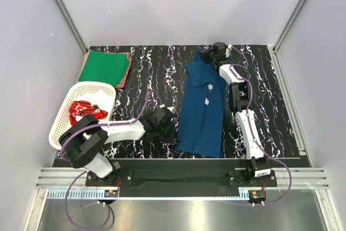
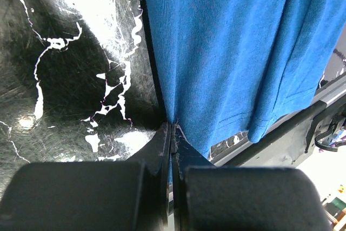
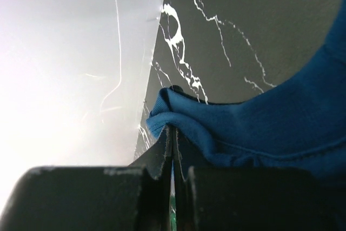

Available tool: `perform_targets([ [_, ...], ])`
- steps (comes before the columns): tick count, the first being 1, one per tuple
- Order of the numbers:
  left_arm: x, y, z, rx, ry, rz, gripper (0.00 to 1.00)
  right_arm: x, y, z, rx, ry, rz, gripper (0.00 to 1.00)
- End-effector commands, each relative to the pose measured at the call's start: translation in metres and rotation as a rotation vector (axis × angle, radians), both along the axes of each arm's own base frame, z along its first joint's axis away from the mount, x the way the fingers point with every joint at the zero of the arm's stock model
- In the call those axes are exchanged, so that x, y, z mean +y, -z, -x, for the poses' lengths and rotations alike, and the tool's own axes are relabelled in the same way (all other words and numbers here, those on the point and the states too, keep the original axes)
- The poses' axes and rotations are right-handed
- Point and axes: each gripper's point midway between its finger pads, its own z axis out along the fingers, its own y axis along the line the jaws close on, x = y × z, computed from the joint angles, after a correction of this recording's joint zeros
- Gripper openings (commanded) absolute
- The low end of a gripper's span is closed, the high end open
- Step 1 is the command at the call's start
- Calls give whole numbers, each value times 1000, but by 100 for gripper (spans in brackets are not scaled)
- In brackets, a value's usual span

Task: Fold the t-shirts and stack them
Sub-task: Fold the tshirt

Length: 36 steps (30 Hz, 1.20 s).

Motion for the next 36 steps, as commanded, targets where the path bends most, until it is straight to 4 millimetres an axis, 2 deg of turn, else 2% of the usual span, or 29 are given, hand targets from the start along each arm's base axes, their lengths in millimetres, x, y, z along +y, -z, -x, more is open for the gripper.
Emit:
perform_targets([
  [1,28,32,26,89,16,-126,0,-10,5,-11,-23,90,-1,0],
  [3,28,33,26,95,19,-130,0,-3,-1,-13,-51,57,15,0],
  [5,29,32,24,95,11,-146,1,6,-25,-14,-118,-12,57,1],
  [7,27,30,20,96,3,-138,12,12,-34,-10,-148,-68,89,6],
  [8,27,29,20,101,-3,-137,26,15,-60,-9,-196,-97,130,7],
  [9,28,28,18,104,-6,-142,28,15,-56,-3,-186,-129,150,9],
  [10,29,27,17,101,-9,-144,29,17,-86,0,-240,-160,199,12],
  [12,31,18,11,83,-13,-146,34,19,-101,6,-268,-207,249,15],
  [13,32,10,6,60,-22,-142,38,20,-124,14,-297,-258,291,16],
  [15,36,-1,-4,35,-34,-147,44,20,-142,24,-305,-311,314,20],
  [16,36,-10,-10,12,-40,-135,45,20,-160,37,-310,-353,337,21],
  [17,37,-16,-15,-2,-35,-141,45,14,-166,43,-301,-361,356,22],
  [18,39,-23,-24,-20,-51,-140,46,11,-157,52,-255,-378,373,22],
  [19,43,-27,-32,-52,-64,-156,47,4,-178,67,-246,-394,412,23],
  [20,47,-31,-38,-80,-58,-172,48,-2,-180,76,-222,-403,435,23],
  [21,47,-36,-48,-108,-69,-174,49,-6,-162,91,-151,-423,454,24],
  [22,46,-34,-50,-103,-57,-172,49,-13,-170,113,-91,-433,480,26],
  [23,42,-35,-52,-109,-34,-158,49,-15,-165,127,-46,-445,488,28],
  [24,41,-34,-52,-98,-25,-142,49,-18,-140,149,41,-480,487,31],
  [26,35,-34,-50,-92,-11,-109,50,-26,-133,192,156,-529,529,33],
  [27,32,-35,-50,-93,-7,-90,50,-29,-108,218,251,-563,540,33],
  [29,23,-39,-44,-92,26,-23,53,-38,-108,261,332,-590,587,38],
  [30,23,-38,-43,-88,31,-16,53,-42,-83,293,419,-617,596,40],
  [31,22,-37,-41,-81,41,-11,53,-44,-98,311,410,-610,604,43],
  [32,21,-38,-40,-84,51,-8,53,-45,-96,327,428,-610,607,46],
  [33,22,-36,-38,-79,57,-12,53,-49,-79,356,490,-629,608,49],
  [34,23,-36,-37,-77,59,-13,53,-54,-90,374,492,-604,627,51],
  [35,26,-33,-35,-73,66,-22,53,-57,-90,388,510,-592,624,54],
  [36,26,-34,-34,-75,65,-17,53,-61,-74,413,562,-601,610,56],
])
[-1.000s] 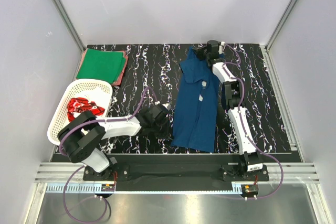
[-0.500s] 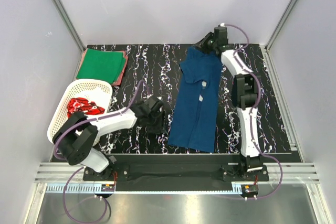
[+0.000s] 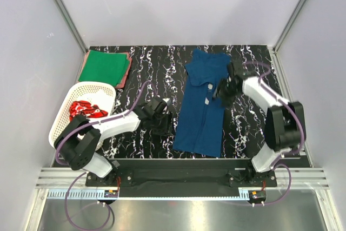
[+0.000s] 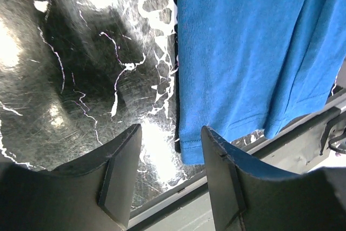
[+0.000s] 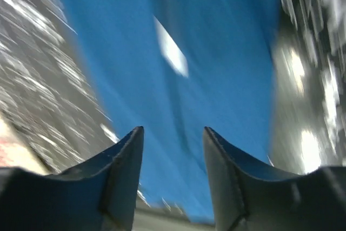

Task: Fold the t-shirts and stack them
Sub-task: Fold the tshirt

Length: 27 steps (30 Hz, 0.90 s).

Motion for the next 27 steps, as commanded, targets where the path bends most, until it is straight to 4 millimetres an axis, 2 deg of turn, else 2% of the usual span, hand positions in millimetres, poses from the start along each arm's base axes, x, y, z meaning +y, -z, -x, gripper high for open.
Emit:
perform_targets([
  [1,-6,-8,4,-26,49,57,53,-14,-14,69,28,24,40,59],
  [2,-4,-4,7,-17,47,56,54,-13,-12,82,39,29,29,65],
  [3,-3,-3,9,-13,46,59,54,-19,0,102,77,40,54,69],
  [4,-3,-1,12,-4,51,63,54,-21,-5,115,73,61,59,71],
  [5,-3,0,14,-1,50,65,54,-20,-1,128,90,52,68,73],
  [6,-2,5,20,7,57,60,54,-21,11,145,131,43,76,73],
  [8,-5,7,25,7,63,70,54,-20,18,165,161,36,86,74],
  [9,-4,11,29,17,66,68,54,-18,29,181,202,28,87,74],
  [11,-8,13,32,28,66,84,54,-12,33,194,220,26,65,74],
  [12,-9,15,34,37,69,87,54,-16,39,207,247,20,103,74],
  [16,-7,19,39,44,57,92,54,-21,41,224,248,64,94,73],
  [20,-5,19,39,41,42,84,52,-16,58,243,281,67,61,68],
  [24,0,23,36,36,25,45,48,6,62,231,214,37,-30,62],
  [27,2,27,36,42,18,33,43,8,72,235,235,47,-36,59],
])
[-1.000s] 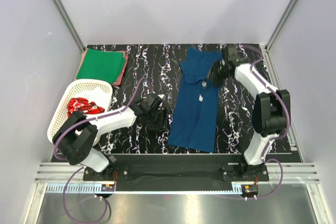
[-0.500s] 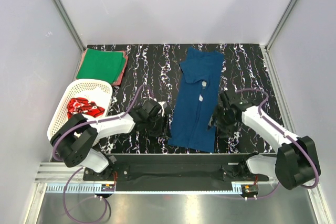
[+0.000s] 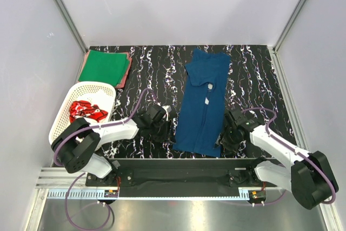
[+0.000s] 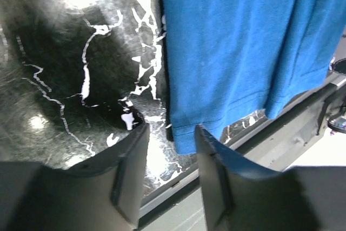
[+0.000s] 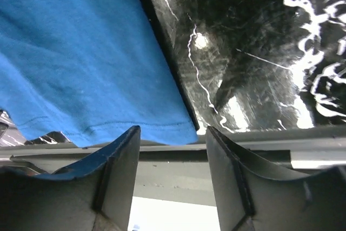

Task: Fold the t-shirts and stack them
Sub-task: Fold the tshirt

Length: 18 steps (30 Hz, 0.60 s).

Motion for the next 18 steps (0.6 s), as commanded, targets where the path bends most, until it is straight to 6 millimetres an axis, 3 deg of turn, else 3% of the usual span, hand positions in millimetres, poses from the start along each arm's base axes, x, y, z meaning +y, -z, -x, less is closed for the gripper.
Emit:
perform_targets([
  [1,10,11,4,8,-16,-51,42,12,5,-9,-23,33,-46,58],
  [6,12,11,5,6,-20,-57,37,11,11,1,-10,55,-49,51],
  [12,12,12,8,19,-14,-50,41,11,10,0,-18,53,-27,43],
  [15,12,15,10,34,-25,-41,43,11,12,0,-11,52,-6,26],
  [16,12,16,12,39,-27,-40,43,12,11,1,-13,48,-5,14],
  [18,15,17,12,37,-36,-47,45,11,8,1,-21,57,-2,7],
])
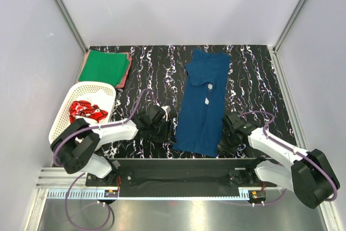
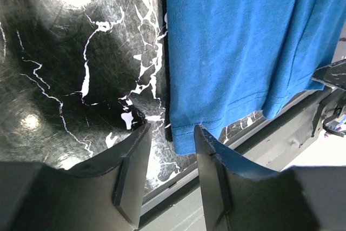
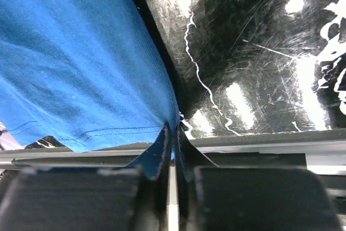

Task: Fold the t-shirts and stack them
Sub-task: Fold the tshirt

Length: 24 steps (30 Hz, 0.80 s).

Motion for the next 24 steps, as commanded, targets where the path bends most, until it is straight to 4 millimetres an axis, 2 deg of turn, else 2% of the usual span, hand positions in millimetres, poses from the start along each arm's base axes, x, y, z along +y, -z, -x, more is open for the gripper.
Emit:
perform_targets([
  [1,18,15,13,29,-16,-68,46,0,-7,-6,-36,23,19,3],
  [5,25,13,12,7,-35,-86,49,-6,-15,-4,-49,36,36,0],
  [11,13,8,15,10,-32,-26,50,-7,-21,1,-61,39,21,0],
  [18,-1,22,28,92,-24,27,49,-8,-23,2,-70,47,14,0],
  [24,14,30,28,61,-73,-70,47,-14,-27,5,-79,56,29,0],
])
